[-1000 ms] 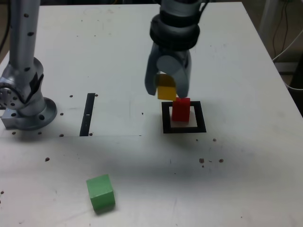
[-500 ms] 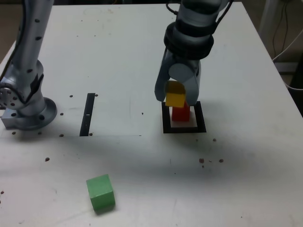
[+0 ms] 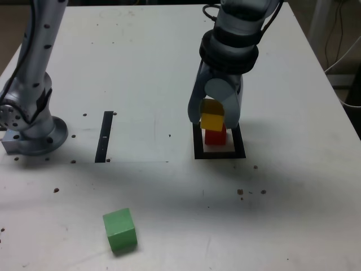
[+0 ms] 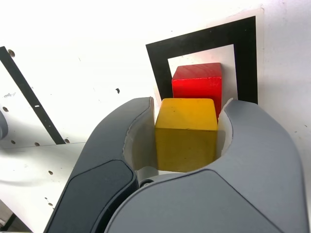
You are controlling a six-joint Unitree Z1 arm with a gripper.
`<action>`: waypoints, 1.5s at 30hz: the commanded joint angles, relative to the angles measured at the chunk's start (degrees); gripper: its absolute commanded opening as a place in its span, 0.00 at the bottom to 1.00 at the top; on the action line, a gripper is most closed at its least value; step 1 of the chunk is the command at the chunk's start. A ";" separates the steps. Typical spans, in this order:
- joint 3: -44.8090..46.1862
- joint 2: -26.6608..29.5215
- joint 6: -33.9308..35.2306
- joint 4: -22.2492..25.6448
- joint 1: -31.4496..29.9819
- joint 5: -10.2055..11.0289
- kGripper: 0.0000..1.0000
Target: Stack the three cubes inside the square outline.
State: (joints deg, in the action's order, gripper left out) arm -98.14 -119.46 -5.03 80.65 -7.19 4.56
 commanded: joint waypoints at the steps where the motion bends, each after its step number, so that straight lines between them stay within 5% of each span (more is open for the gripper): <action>1: -0.37 -0.37 -0.25 -0.06 -0.07 0.01 0.18; 25: -1.01 -2.17 -2.29 -0.96 1.92 0.18 0.24; 30: -0.77 -2.79 -2.65 -0.98 1.92 -0.71 0.44; 37: -0.54 -2.75 -2.64 -1.20 1.92 -1.36 0.95; 45: 0.25 -2.32 -1.94 -1.24 1.92 -0.81 1.00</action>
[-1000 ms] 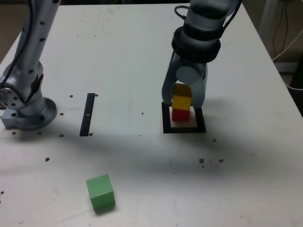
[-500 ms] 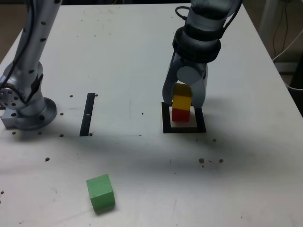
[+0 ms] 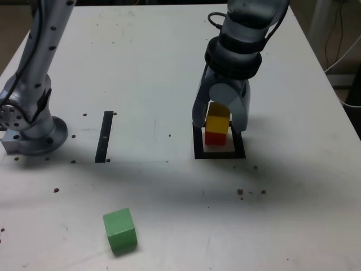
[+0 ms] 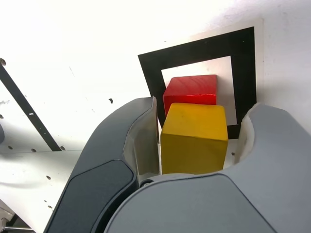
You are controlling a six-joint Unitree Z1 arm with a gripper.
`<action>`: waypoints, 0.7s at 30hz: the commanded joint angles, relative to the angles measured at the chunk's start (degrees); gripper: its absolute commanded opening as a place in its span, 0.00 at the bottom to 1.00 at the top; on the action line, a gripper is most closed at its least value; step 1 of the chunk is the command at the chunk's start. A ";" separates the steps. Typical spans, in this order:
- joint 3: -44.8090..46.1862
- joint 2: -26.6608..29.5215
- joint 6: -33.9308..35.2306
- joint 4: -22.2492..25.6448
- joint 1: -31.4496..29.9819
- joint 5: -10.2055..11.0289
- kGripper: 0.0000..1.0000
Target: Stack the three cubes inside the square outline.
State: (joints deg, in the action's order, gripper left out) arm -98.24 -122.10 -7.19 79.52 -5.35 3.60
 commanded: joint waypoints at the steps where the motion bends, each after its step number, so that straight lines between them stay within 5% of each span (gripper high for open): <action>1: 0.48 0.50 0.28 -0.13 0.08 0.20 1.00; 9: 2.69 5.05 0.81 0.09 0.05 0.49 1.00; 21: 14.76 19.74 7.78 0.26 -6.42 -0.40 1.00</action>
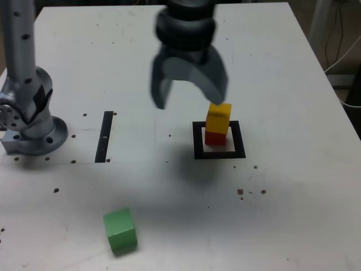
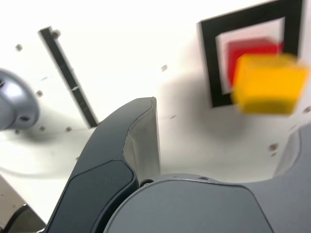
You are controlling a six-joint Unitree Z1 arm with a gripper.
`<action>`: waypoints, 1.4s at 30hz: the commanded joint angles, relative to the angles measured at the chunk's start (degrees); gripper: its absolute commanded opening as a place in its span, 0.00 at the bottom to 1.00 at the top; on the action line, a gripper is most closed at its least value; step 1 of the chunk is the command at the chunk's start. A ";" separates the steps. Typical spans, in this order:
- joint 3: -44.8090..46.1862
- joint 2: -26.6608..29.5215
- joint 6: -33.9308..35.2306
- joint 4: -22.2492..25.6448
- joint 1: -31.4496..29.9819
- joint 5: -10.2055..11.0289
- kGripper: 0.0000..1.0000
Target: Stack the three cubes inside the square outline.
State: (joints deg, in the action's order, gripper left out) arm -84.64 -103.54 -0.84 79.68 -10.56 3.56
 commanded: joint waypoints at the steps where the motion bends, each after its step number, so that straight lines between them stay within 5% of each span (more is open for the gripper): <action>1: 2.39 2.05 3.06 0.07 -2.41 -0.78 1.00; 15: 8.83 5.82 28.82 -5.41 -24.99 -8.32 1.00; 32: 20.17 0.97 33.29 -24.97 -33.79 -20.64 1.00; 38: 21.59 -0.40 33.45 -27.99 -34.09 -20.94 1.00; 42: 23.61 -1.14 35.01 -30.93 -34.09 -18.25 1.00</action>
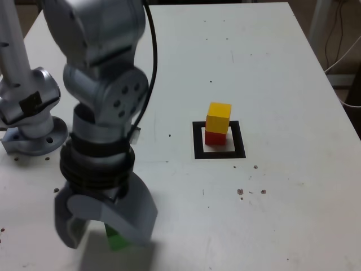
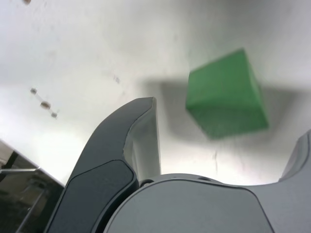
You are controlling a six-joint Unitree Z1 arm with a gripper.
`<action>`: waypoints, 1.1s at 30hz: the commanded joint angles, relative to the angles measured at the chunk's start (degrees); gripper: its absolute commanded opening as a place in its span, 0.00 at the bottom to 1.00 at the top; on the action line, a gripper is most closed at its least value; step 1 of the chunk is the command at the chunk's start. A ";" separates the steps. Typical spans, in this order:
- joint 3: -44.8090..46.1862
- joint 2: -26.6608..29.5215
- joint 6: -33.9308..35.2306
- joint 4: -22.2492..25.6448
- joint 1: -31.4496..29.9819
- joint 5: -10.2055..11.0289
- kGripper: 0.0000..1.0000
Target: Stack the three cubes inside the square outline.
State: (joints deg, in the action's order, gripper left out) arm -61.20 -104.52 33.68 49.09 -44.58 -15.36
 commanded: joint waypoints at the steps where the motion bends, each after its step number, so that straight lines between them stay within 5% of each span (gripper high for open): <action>1: 0.48 -0.27 1.15 -0.73 -0.07 1.72 1.00; 8: 1.46 -0.96 4.18 -1.12 -0.07 6.29 0.97; 19: -3.86 -2.22 4.81 6.69 -0.07 5.59 0.70; 25: -8.33 -2.83 4.73 10.83 -0.07 5.24 0.66; 33: -8.15 -4.47 4.14 10.37 -0.07 5.19 0.65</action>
State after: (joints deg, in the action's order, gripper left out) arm -69.55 -108.61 37.92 59.57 -44.61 -10.10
